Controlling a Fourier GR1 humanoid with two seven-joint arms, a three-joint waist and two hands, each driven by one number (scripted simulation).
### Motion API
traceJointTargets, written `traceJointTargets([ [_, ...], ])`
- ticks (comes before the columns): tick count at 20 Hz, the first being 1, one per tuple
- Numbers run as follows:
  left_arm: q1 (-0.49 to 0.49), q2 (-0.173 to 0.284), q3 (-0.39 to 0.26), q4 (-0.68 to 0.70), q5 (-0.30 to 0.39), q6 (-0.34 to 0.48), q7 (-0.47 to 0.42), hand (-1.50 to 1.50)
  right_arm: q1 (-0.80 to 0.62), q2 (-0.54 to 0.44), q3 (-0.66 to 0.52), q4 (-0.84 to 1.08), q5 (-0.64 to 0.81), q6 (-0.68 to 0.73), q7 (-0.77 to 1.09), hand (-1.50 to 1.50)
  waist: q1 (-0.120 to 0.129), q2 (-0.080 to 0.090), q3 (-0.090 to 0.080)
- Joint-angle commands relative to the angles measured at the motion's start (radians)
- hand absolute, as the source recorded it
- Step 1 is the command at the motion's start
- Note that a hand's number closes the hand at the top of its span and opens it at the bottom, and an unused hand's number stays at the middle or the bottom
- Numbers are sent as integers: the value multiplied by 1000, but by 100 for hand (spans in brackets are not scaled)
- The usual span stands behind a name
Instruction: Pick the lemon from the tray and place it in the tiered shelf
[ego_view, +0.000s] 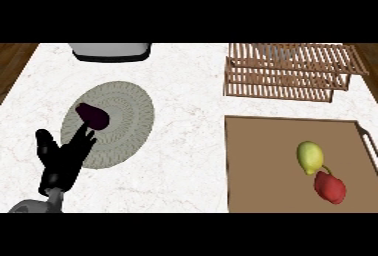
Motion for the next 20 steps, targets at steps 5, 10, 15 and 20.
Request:
traceJointTargets([
  [5, -54, -19, 1, 29, -23, -12, 21, 0, -112, 28, 84, -163, 403, -37, 570, -150, 23, 8, -2],
  [10, -68, -13, 5, 9, -24, -12, 65, 0, -324, 33, 68, -123, 621, 94, 881, -150, 39, 10, -1],
  [15, -13, -27, 21, 9, -25, -42, 22, 0, -575, 75, 111, 3, 769, 244, 1092, -150, 26, 1, 0],
  [20, 5, -37, 47, 29, -40, -63, 16, 0, -753, 120, 143, 126, 861, 346, 1176, -150, 10, -3, 1],
])
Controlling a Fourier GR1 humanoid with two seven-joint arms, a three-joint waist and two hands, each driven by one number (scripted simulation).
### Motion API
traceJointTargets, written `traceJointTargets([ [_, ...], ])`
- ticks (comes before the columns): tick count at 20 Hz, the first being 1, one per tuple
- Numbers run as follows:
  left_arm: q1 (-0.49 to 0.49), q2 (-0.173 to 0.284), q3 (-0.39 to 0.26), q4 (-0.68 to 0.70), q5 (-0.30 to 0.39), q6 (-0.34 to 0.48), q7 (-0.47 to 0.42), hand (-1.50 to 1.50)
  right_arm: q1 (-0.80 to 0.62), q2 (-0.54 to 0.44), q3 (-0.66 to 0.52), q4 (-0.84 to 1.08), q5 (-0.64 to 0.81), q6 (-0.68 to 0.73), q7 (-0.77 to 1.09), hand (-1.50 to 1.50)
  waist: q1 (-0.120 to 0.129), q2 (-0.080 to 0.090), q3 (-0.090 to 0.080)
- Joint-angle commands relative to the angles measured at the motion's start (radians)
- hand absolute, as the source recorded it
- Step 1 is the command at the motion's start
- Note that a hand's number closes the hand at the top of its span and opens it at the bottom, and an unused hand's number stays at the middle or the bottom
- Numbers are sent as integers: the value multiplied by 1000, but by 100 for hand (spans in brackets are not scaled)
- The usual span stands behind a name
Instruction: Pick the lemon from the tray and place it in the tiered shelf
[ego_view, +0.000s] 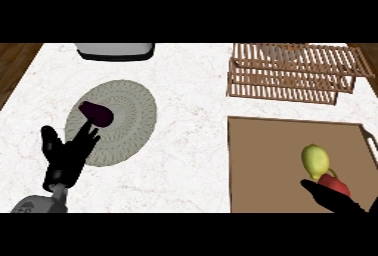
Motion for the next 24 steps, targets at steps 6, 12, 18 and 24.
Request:
traceJointTargets([
  [6, 1, -19, 62, 64, -18, -62, -9, 0, -93, 125, 66, 90, 192, 67, 145, -150, -20, -3, -1],
  [12, -30, -67, 48, 5, -72, -9, 67, 0, -173, 129, 29, 195, 238, 82, 171, -150, -18, -3, 0],
  [18, -8, -72, 90, 11, -87, -52, 35, 0, -226, 130, -63, 372, 190, -24, 88, -150, -18, -2, 0],
  [24, 4, -66, 117, 4, -105, -85, 52, 0, -211, 130, -59, 413, 225, -26, 119, -150, -20, -3, 0],
])
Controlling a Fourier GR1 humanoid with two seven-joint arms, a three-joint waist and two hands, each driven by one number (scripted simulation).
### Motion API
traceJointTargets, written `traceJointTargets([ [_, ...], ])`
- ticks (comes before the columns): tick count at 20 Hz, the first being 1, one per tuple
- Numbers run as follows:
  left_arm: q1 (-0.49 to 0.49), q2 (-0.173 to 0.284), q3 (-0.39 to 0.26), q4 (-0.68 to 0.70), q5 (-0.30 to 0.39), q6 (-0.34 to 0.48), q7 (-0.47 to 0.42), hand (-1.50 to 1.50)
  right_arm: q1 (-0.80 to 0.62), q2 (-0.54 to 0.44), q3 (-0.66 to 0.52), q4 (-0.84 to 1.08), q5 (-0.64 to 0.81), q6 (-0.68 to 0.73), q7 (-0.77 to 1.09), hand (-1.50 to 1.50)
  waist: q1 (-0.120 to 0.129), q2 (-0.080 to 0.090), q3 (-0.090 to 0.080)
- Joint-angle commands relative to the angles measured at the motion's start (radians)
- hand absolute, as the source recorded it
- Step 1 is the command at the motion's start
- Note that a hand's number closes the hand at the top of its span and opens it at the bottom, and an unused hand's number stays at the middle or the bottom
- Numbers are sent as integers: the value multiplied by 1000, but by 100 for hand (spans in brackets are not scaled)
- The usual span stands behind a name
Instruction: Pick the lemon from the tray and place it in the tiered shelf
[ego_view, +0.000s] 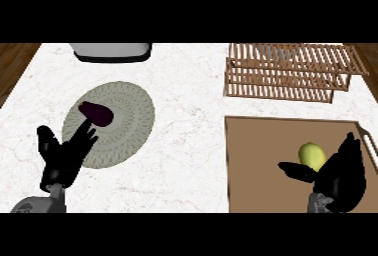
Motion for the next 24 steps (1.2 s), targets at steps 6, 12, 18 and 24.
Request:
traceJointTargets([
  [6, -9, -47, 32, 22, -46, -7, 10, 0, -27, 1, -52, 165, 27, -138, 18, -150, -2, 2, -2],
  [12, -31, -53, 63, 13, -71, -41, 40, 0, -128, -2, -118, 270, 18, -180, -51, -150, -1, 2, -2],
  [18, 43, -82, 64, -59, -95, -42, 55, 0, -198, -92, -203, 326, -106, -156, -148, -150, 1, 1, -2],
  [24, -18, -64, 89, -10, -87, -56, 73, 0, -159, -112, -89, 397, -110, 28, -227, 150, 2, 3, -2],
])
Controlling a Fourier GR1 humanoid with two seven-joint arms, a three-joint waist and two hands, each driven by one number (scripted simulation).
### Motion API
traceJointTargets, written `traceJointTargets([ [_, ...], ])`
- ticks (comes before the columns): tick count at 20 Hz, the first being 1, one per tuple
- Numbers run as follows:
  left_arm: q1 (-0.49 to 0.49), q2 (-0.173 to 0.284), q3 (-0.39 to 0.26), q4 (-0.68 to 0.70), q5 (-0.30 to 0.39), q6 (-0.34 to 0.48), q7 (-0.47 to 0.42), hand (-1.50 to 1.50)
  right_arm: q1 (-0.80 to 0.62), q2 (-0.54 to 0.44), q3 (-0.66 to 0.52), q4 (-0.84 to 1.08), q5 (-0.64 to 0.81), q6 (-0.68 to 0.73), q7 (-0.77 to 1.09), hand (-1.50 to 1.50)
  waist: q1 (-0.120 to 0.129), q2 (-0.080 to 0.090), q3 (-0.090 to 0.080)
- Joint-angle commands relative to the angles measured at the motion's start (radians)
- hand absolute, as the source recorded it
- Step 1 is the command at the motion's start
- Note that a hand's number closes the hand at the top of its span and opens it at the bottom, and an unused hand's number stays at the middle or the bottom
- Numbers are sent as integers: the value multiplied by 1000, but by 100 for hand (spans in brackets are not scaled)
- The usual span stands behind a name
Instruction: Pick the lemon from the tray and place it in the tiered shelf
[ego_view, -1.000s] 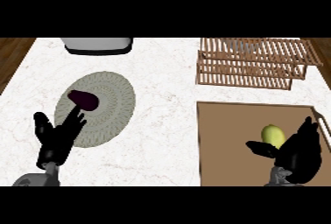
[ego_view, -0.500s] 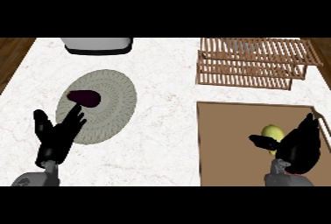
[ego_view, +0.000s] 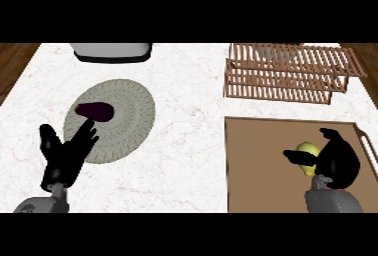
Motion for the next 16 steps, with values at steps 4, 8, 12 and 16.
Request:
traceJointTargets([
  [4, 5, -22, 10, 11, -29, 4, -20, 0, -38, 16, 35, 79, -36, -7, -83, 150, -1, 10, 10],
  [8, 6, -17, 24, -1, -20, -23, 0, 0, -48, 46, 74, 71, 29, -96, -98, 150, 0, 10, 10],
  [12, 0, -35, 6, 40, -30, -23, -41, 0, -72, 52, 241, 55, -95, 142, -284, 150, 20, 15, 11],
  [16, -27, -7, 5, 8, -20, -42, 9, 0, -147, 82, 407, 67, -178, 412, -401, 150, 60, 14, 11],
])
